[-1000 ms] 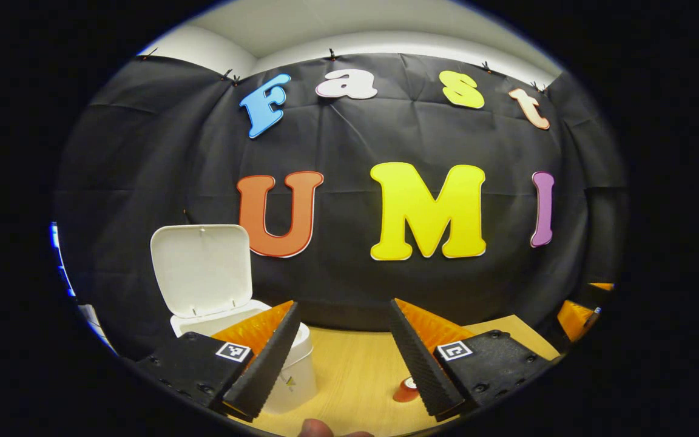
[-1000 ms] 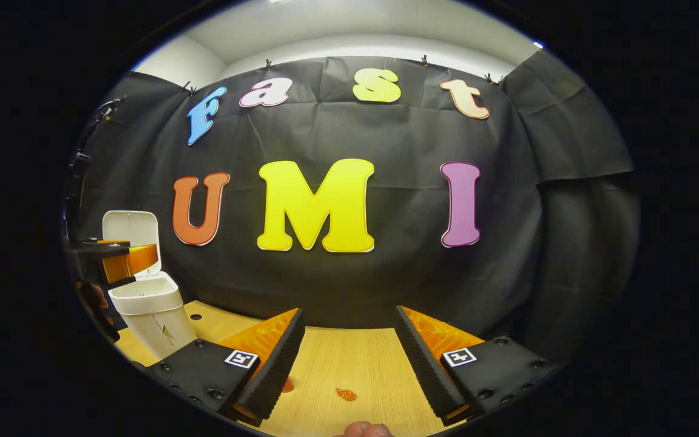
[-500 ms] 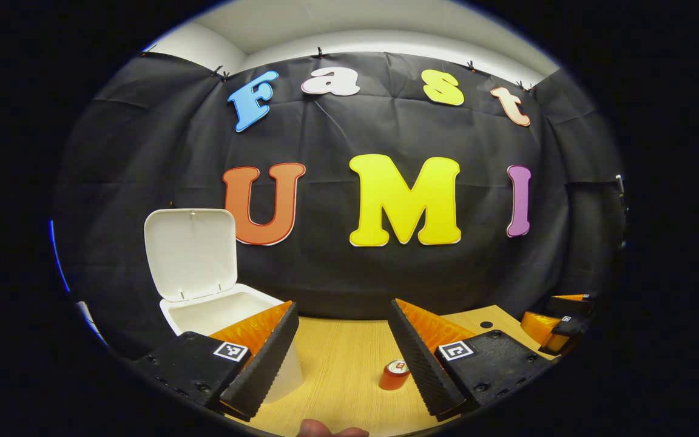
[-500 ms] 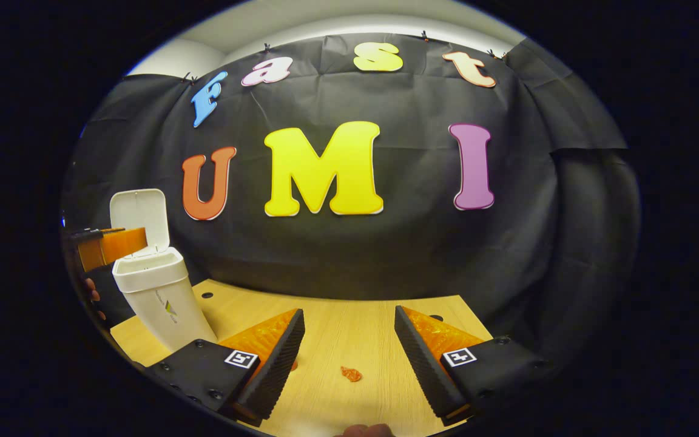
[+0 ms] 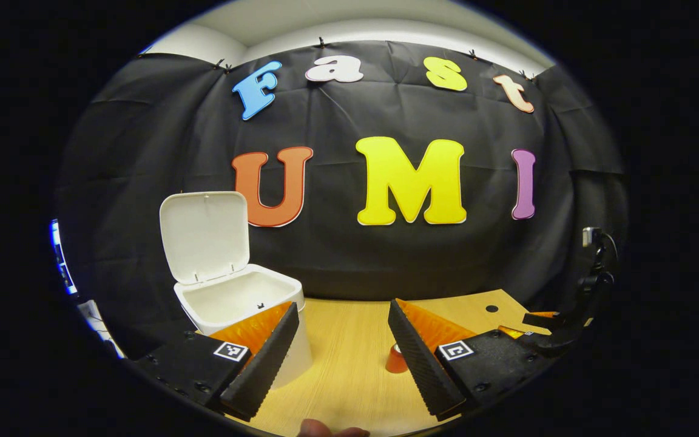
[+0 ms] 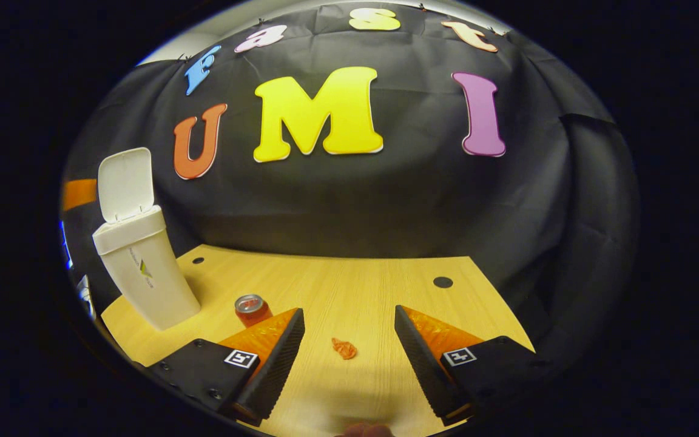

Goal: Press the lid of the desktop garbage bin to open it, pick up the crumpled paper on the desktop and throw it into the bin, then pick up the pop can on the desktop and drop it into the bin, and finally close the garbage bin lid.

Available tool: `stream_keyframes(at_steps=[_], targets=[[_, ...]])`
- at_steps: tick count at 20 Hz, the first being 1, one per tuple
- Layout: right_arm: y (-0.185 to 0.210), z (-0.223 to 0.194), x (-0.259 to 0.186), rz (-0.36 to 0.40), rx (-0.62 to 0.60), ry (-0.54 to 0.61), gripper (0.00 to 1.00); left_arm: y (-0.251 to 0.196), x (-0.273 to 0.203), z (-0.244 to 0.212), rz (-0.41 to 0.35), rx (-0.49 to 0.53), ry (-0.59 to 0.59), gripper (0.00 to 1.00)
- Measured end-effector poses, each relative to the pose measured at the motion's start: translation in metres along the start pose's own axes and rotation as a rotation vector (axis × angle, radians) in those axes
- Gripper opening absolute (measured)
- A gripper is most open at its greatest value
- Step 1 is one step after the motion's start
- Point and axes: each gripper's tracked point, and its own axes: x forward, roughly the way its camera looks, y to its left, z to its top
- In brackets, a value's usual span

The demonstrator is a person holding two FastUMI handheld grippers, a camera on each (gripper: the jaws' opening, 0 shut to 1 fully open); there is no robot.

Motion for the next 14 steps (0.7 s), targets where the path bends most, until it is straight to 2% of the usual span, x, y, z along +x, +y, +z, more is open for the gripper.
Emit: stream_keyframes(at_steps=[3,8,14], targets=[[-0.003,-0.035,0.024,0.032,-0.021,0.093,0.94,0.003,-0.006,-0.009,0.014,0.003,0.03,0.98],[-0.016,-0.072,0.062,0.034,-0.054,0.192,0.95,0.004,-0.023,-0.034,0.023,-0.008,0.108,0.98],[-0.003,-0.11,0.1,0.078,-0.101,0.29,0.95,0.017,-0.042,-0.05,0.077,-0.018,0.165,0.98]])
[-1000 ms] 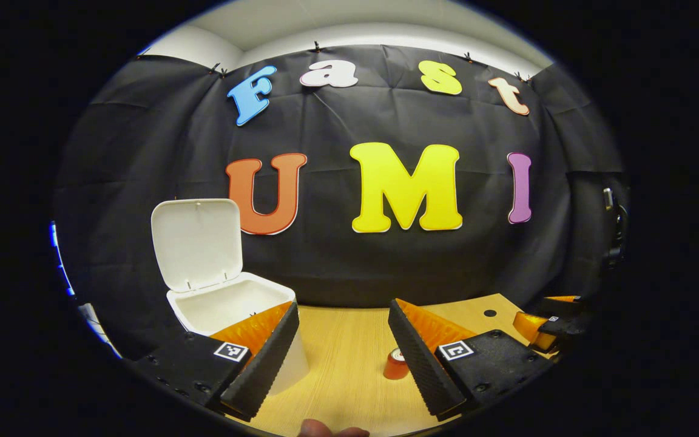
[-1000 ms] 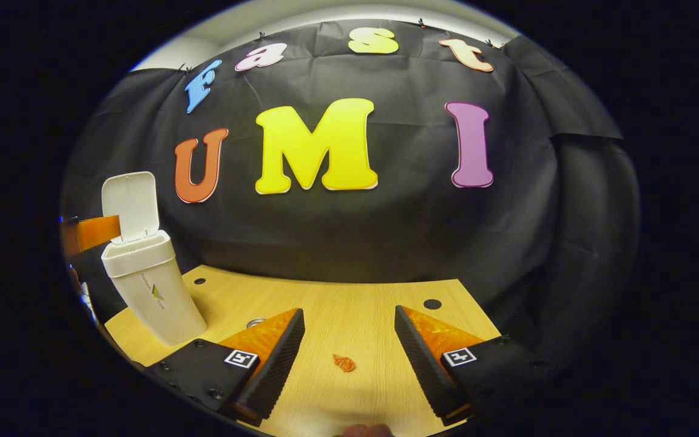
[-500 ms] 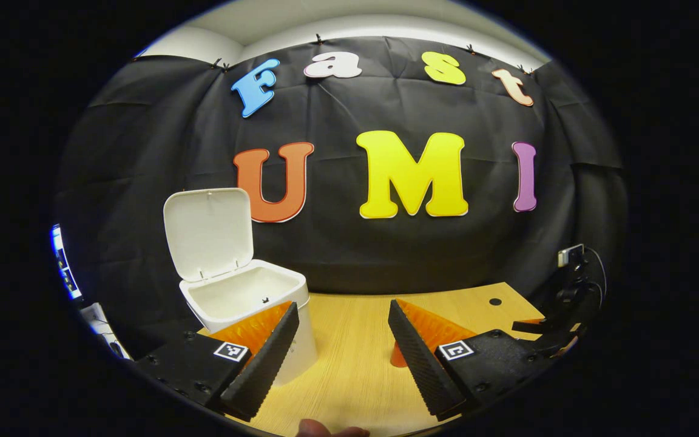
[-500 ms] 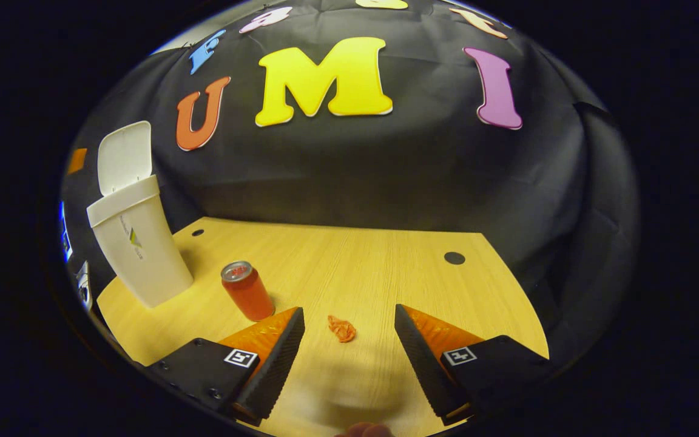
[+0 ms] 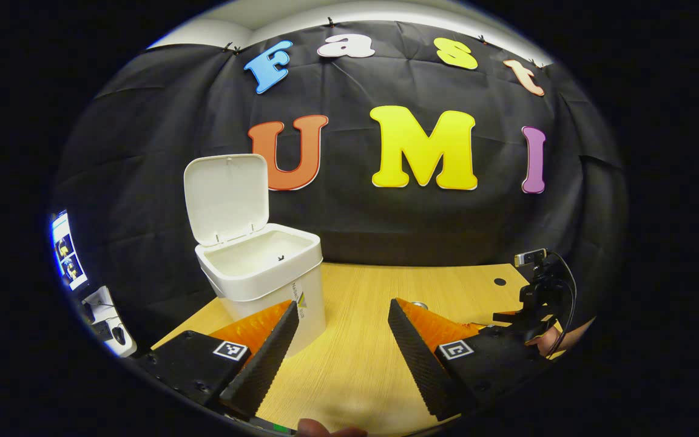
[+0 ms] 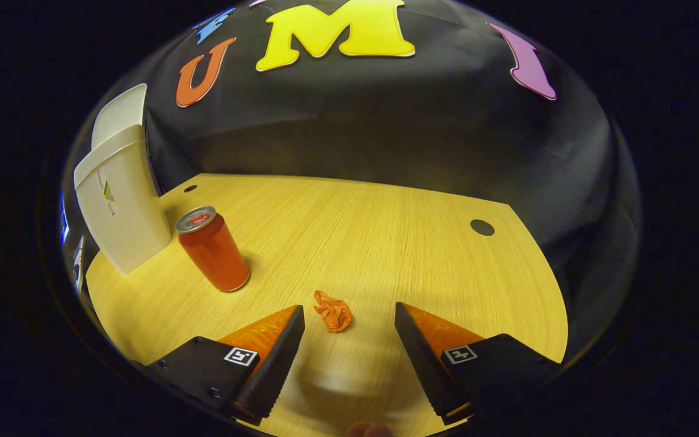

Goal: Press the lid of the desktop garbage bin to open it, pick up the crumpled paper on the desktop and throw it into the bin, then pick up the pop can on the desktop and drop it into the bin, and finally close the garbage bin lid.

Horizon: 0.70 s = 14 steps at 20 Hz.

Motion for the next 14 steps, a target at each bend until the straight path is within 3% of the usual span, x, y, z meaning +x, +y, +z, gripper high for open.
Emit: stream_keyframes(at_steps=[7,9,12,14], targets=[[0.018,-0.01,0.03,0.02,0.006,0.051,0.95,0.014,-0.012,-0.003,0.057,0.023,0.01,0.98],[0.017,-0.012,0.034,0.019,0.014,0.065,0.82,0.023,-0.014,-0.006,0.083,0.024,0.012,0.98],[0.01,-0.018,0.033,0.01,0.017,0.084,0.45,0.027,-0.015,-0.005,0.1,0.021,0.013,0.98],[0.011,-0.024,0.035,0.013,0.016,0.107,0.45,0.03,-0.015,-0.006,0.103,0.022,0.016,0.98]])
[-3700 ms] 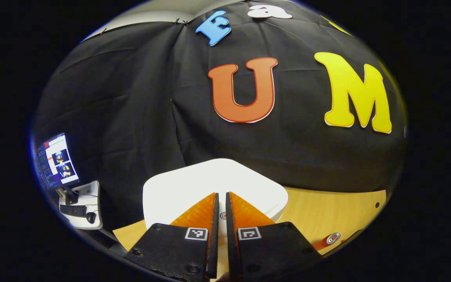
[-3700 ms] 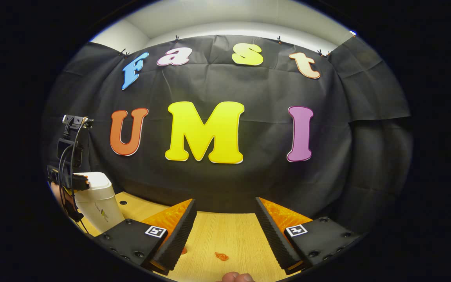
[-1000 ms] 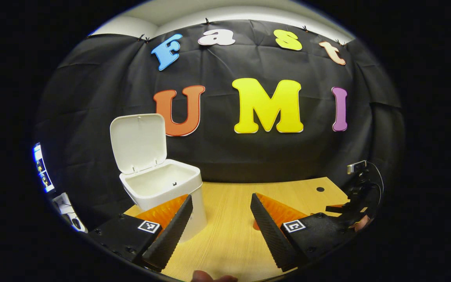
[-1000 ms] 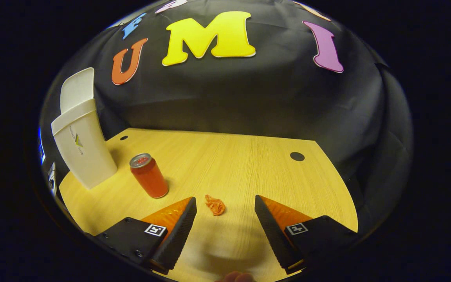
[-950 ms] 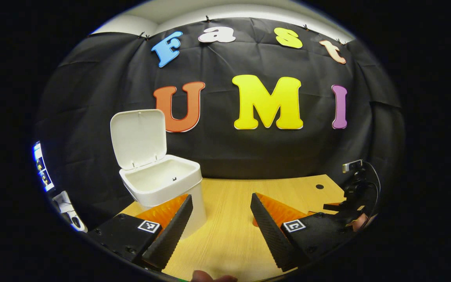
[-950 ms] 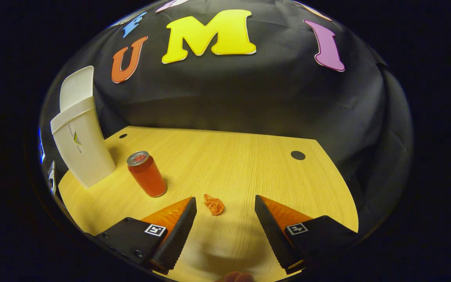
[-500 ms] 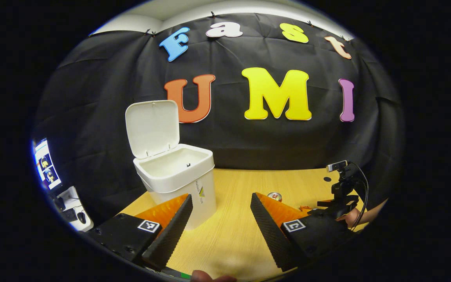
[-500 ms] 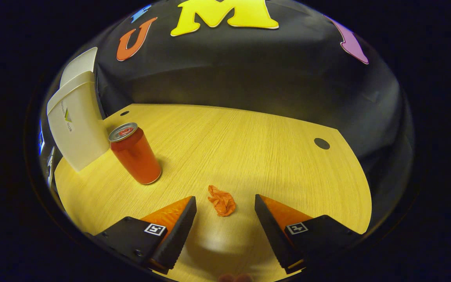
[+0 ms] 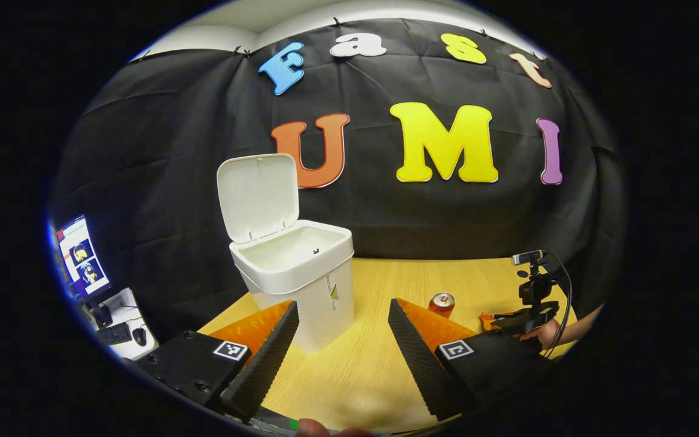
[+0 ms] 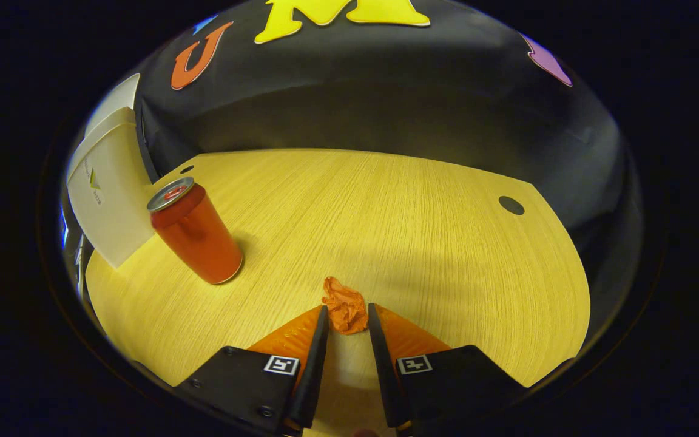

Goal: Press the lid of the desktop garbage bin to open it, pick up the crumpled paper on the desktop and throw it into the bin, then pick up the pop can on the desktop and drop it into the bin, and finally close the garbage bin lid.

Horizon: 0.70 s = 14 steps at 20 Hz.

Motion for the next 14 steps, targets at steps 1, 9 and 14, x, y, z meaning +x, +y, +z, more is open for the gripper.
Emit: stream_keyframes(at_steps=[1,9,14], targets=[[0.001,0.001,-0.001,0.002,0.002,-0.002,0.46,0.0,-0.001,0.001,0.001,0.001,-0.001,0.98],[-0.004,0.004,0.0,-0.025,-0.002,0.006,0.05,0.006,-0.004,0.005,0.007,0.01,-0.008,0.98],[0.005,0.011,-0.02,0.006,0.002,-0.009,0.05,0.009,-0.004,0.006,0.003,0.003,-0.012,0.98]])
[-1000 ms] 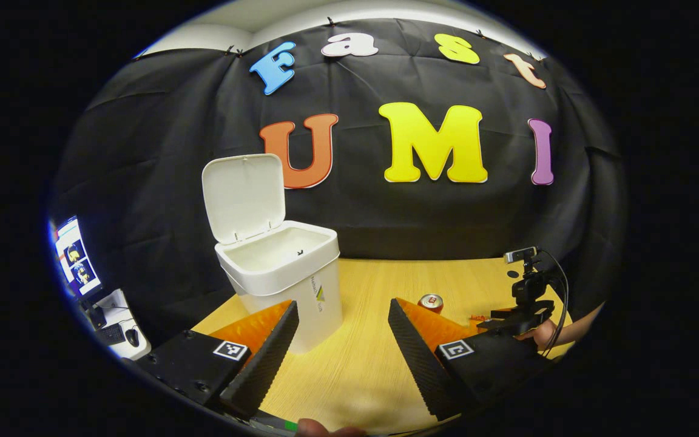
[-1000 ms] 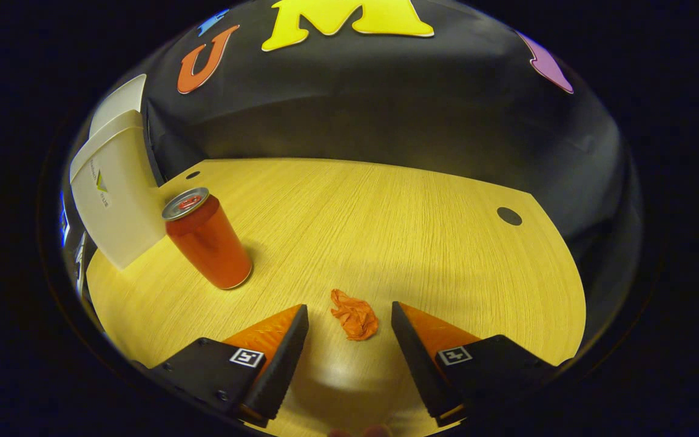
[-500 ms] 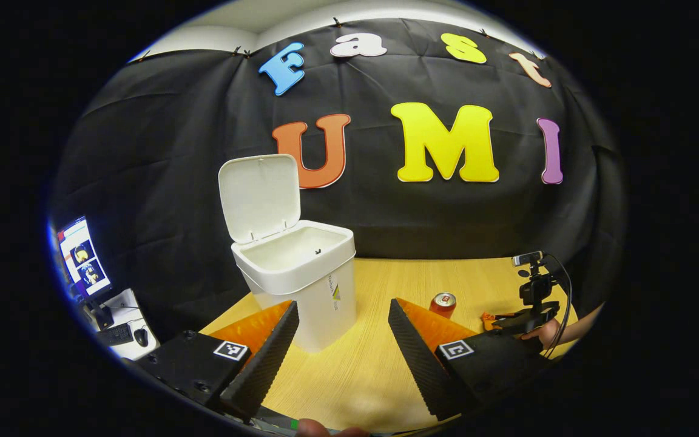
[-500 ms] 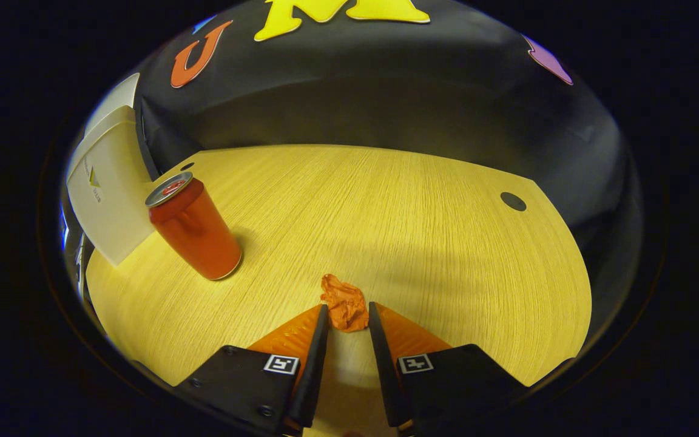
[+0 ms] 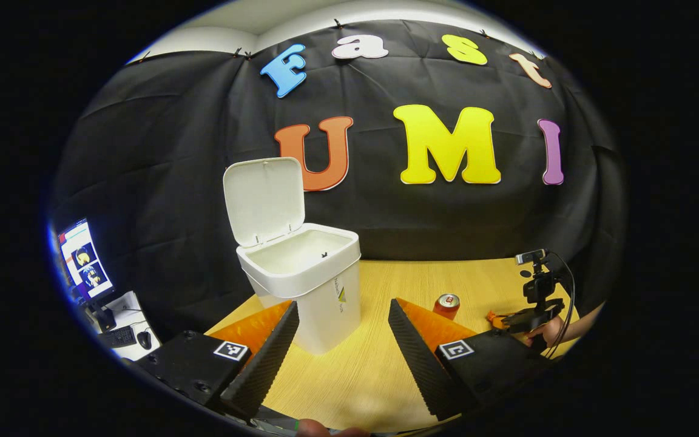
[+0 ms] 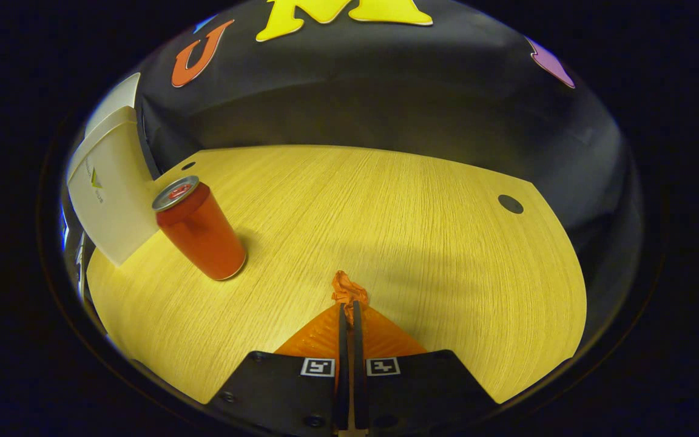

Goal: Press the lid of the desktop garbage bin to open it, pick up the crumpled paper on the desktop and throw it into the bin, then pick up the pop can on the desktop and drop it into the bin, and finally close the garbage bin lid.

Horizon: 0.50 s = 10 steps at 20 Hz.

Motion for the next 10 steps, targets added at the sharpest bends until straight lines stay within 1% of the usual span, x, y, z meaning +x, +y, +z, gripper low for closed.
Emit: stream_keyframes(at_steps=[5,7,9,10], targets=[[0.017,0.035,-0.043,0.026,0.044,-0.088,0.04,0.003,0.004,0.001,-0.015,-0.021,-0.015,0.98],[0.027,0.053,-0.064,0.036,0.038,-0.138,0.04,0.005,0.007,0.003,-0.022,-0.034,-0.022,0.98],[0.033,0.072,-0.085,0.015,0.017,-0.196,0.04,0.006,0.012,0.003,-0.029,-0.046,-0.027,0.98],[0.038,0.083,-0.095,0.017,0.007,-0.226,0.02,0.006,0.014,0.002,-0.034,-0.053,-0.028,0.98]])
